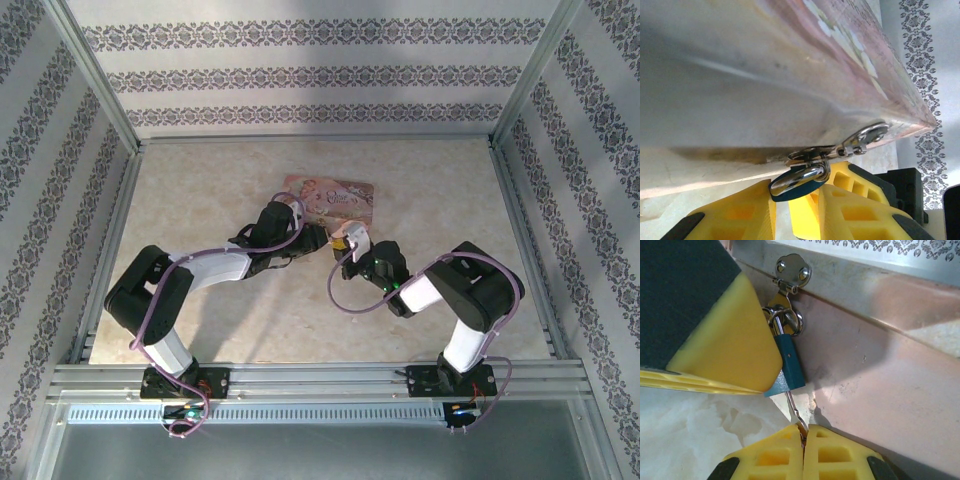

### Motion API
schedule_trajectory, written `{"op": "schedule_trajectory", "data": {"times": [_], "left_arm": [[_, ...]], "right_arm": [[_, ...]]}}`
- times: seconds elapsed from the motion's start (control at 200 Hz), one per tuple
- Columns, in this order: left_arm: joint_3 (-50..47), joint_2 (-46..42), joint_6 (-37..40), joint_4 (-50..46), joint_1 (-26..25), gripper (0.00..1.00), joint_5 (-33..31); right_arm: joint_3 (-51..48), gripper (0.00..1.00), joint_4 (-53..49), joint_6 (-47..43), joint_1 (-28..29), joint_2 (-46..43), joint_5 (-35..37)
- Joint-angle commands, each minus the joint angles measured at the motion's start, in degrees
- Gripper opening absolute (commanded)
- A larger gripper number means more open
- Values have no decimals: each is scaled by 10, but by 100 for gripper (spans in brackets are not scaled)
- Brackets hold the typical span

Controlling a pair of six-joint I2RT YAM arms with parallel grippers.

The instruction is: Unlock a padlock with a key

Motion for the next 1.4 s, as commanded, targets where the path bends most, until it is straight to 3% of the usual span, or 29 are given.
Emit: {"op": "schedule_trajectory", "data": {"times": [0.0,0.37,0.635,1.02,1.159,1.394], "left_arm": [[24,-33,-7,-1,-25,26,103],[18,-31,-1,5,-23,26,79],[-18,-83,9,-17,0,26,54],[-150,-212,-11,-4,86,43,14],[-230,-227,-63,94,98,52,-3],[-306,-182,-137,267,101,52,-12]], "right_arm": [[32,0,13,11,-14,-26,-43],[43,0,-20,0,0,-8,-33],[41,0,-20,3,19,24,-18],[35,0,-54,18,53,37,13],[42,0,-109,60,69,17,22],[52,0,-192,167,88,-13,32]]}}
